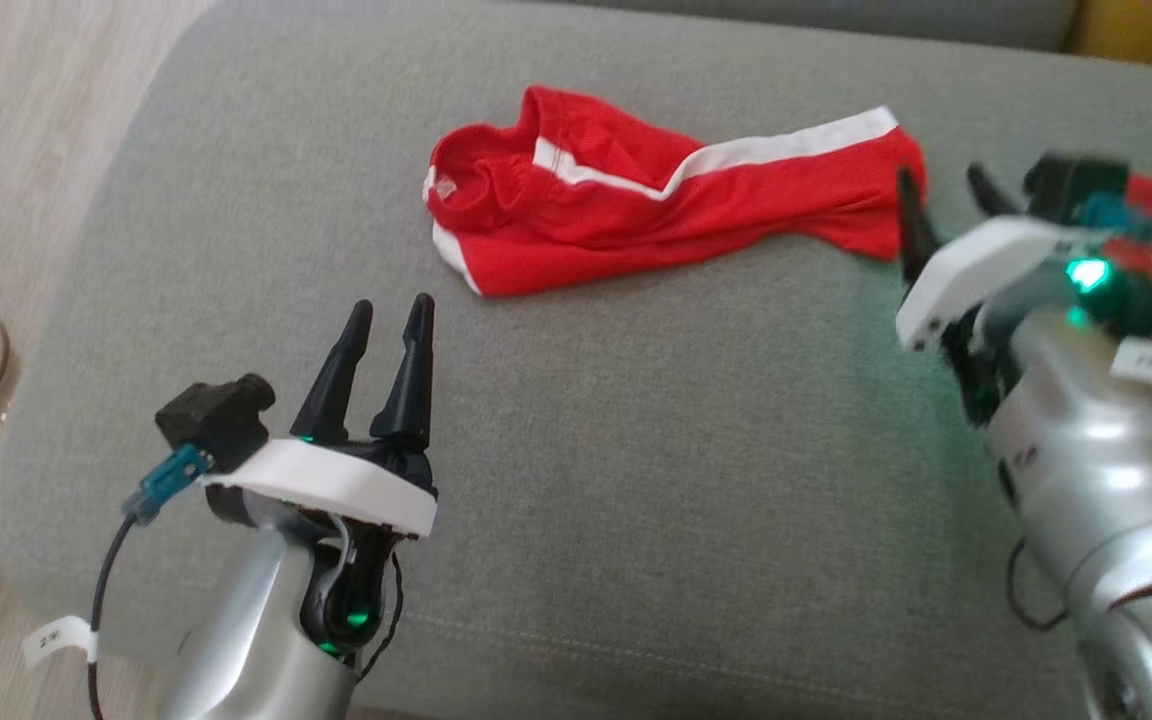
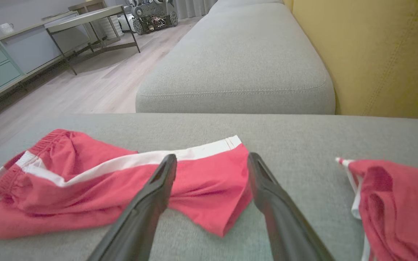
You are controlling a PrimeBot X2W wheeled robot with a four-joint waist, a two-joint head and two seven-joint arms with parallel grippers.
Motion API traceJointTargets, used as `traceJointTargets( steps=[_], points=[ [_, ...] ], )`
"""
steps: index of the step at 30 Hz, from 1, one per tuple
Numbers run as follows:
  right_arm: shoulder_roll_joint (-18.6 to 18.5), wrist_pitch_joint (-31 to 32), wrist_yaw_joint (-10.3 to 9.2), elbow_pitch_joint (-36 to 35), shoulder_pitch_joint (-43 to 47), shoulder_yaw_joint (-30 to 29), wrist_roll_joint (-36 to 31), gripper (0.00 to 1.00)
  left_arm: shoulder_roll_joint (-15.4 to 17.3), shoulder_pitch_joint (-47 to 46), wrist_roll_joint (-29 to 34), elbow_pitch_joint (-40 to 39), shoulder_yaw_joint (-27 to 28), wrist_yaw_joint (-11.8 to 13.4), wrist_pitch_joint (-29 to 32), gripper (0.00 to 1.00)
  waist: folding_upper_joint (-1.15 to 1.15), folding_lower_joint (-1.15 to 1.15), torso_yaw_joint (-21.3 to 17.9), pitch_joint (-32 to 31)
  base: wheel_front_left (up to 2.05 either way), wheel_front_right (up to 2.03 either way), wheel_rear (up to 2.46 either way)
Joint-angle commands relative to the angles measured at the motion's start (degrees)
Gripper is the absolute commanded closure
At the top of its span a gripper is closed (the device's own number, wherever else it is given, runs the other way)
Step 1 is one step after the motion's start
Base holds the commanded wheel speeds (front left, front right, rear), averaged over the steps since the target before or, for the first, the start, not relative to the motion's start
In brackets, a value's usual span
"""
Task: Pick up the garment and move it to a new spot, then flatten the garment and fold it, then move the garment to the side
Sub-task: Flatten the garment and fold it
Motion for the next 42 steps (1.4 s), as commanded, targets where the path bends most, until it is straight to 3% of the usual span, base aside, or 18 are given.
traceJointTargets(
  steps=[1, 8, 13, 14, 16, 21, 31, 42],
  points=[
    [1.3, -1.2, 0.37, -1.3, 0.3, 0.4, -0.4, 0.00, 1.1, -1.5, 0.6, -1.5, 1.7, -0.4, -0.7, 0.00, 0.00, 0.00, -0.9, -1.2, 0.00, 0.00, 0.00],
    [2.3, -2.7, 0.37, -8.8, 6.9, 0.2, -0.2, 0.00, 0.9, 0.1, 1.4, -1.1, 2.3, -0.4, -0.7, 0.00, 0.00, 0.00, -3.0, -4.9, 0.00, 0.00, 0.00],
    [1.8, -2.8, 0.37, -24.1, 16.8, -2.6, -0.4, 0.00, 0.7, 1.5, 1.5, -1.1, 3.0, -0.4, -0.7, 0.00, 0.00, 0.00, -4.6, -6.4, 0.00, 0.00, 0.00],
    [2.0, -2.8, 0.37, -30.9, 21.9, -4.6, -0.9, 0.00, 0.6, 1.9, 1.6, -1.1, 3.3, -0.4, -0.7, 0.00, 0.00, 0.00, -5.2, -6.6, 0.00, 0.00, 0.00],
    [2.4, -2.8, 0.37, -37.6, 27.1, -6.5, -1.9, 0.00, 0.5, 2.2, 1.5, -1.0, 3.5, -0.4, -0.7, 0.00, 0.00, 0.00, -5.9, -6.6, 0.00, 0.00, 0.00],
    [3.9, -2.8, 0.37, -50.1, 36.6, -9.0, -4.3, 0.00, 0.8, 1.6, 1.9, 0.4, 4.0, -0.4, -0.7, 0.00, 0.00, 0.00, -8.3, -5.2, 0.00, 0.00, 0.00],
    [4.6, -1.0, 0.37, -59.6, 39.4, -5.9, -5.8, 0.00, 3.8, -9.5, 2.8, 9.3, 3.3, -0.3, 2.3, 0.00, 0.00, 0.00, -13.7, 0.6, 0.00, 0.00, 0.00],
    [4.7, -1.0, 0.37, -61.9, 37.2, -2.9, -5.0, 0.00, 8.6, -26.3, 3.2, 22.6, 3.7, 0.5, 11.1, 0.00, 0.00, 0.00, -17.6, 7.0, 0.00, 0.00, 0.00]
  ],
)
